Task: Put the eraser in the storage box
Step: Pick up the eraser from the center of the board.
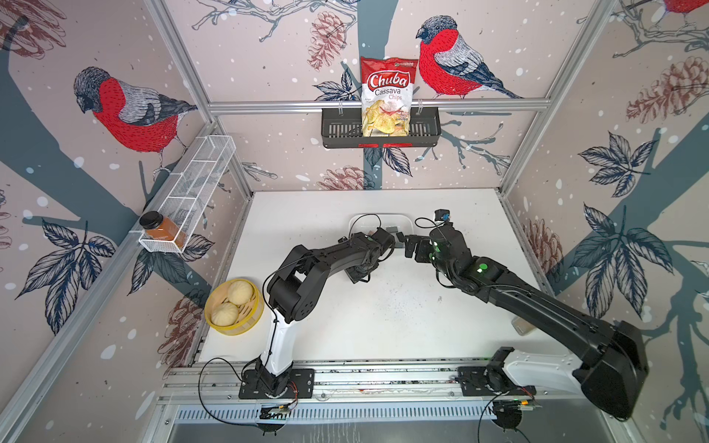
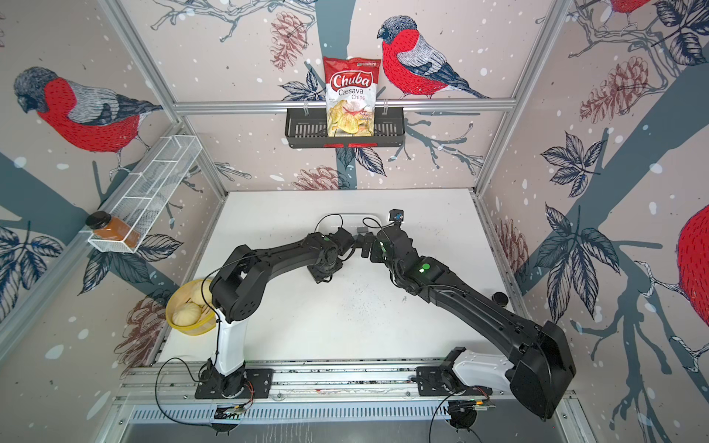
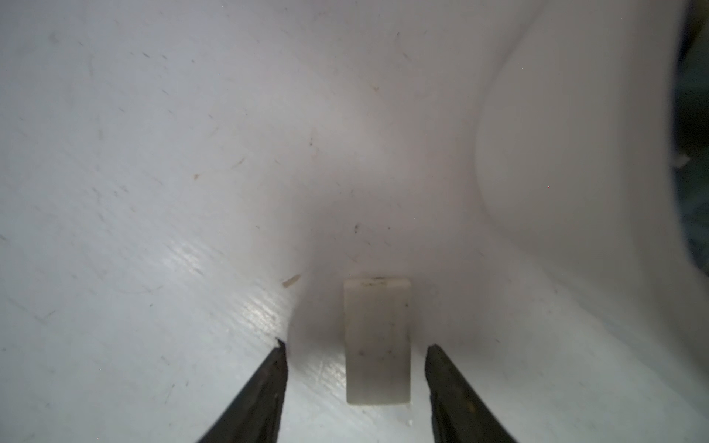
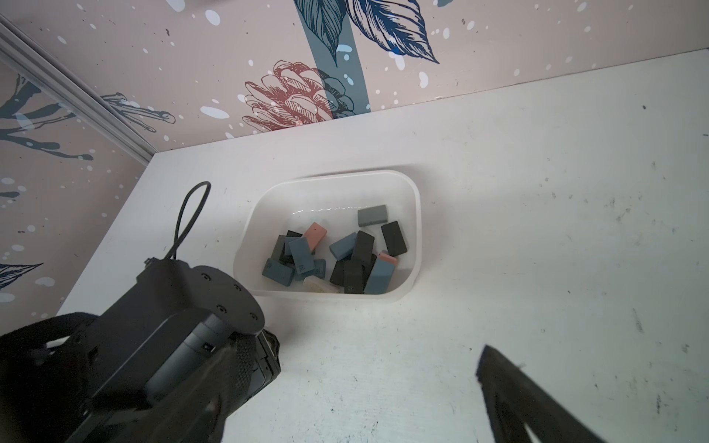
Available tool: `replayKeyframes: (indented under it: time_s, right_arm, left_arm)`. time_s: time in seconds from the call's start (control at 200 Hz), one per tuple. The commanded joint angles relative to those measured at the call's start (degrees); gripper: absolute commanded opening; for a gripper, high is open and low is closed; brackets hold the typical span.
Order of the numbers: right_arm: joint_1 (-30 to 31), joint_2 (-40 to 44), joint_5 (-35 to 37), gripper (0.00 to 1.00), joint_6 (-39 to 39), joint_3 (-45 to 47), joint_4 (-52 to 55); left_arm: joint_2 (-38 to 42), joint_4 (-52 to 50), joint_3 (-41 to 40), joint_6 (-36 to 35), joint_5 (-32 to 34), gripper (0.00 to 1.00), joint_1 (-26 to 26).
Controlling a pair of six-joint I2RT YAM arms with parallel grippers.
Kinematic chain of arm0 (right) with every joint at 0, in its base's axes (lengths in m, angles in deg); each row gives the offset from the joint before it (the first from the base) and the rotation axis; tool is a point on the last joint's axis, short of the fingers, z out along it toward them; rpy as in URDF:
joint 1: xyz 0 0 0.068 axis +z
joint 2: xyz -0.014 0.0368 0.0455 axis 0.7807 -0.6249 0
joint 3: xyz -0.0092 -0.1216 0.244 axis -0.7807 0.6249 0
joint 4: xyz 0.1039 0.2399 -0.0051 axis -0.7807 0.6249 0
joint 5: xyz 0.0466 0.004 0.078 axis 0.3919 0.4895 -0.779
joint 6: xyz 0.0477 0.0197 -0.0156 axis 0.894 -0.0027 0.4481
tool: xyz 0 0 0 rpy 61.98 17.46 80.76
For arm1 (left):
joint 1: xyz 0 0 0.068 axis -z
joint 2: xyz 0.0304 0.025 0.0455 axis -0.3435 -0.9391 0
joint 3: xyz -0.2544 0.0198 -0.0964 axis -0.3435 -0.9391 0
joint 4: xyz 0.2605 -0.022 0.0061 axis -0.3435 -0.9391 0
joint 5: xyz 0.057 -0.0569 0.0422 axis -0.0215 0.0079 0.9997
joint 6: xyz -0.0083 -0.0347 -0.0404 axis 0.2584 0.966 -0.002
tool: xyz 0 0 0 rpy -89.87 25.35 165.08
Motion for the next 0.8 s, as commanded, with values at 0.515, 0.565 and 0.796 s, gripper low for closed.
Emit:
replayKeyframes:
  time_s: [0.515,0.565,0.796]
  right_arm:
    - [1.2,0.2,1.5,0.99,0.0,-0.9,-0.7]
    - [1.3,0.2,1.6,0.99,0.0,-0.9,-0.6]
    - [1.4,0.8,2.3,1.0,0.2,0.3,-0.4]
  left_arm:
    - [-0.3,-2.1,-1.1,-0.3,1.8,0.36,-0.9]
    - [0.0,-1.9,-1.6,-0.3,1.7,0.32,-0.9]
    - [1.1,-1.5,-3.6,-0.6,1.9,0.26,-0.9]
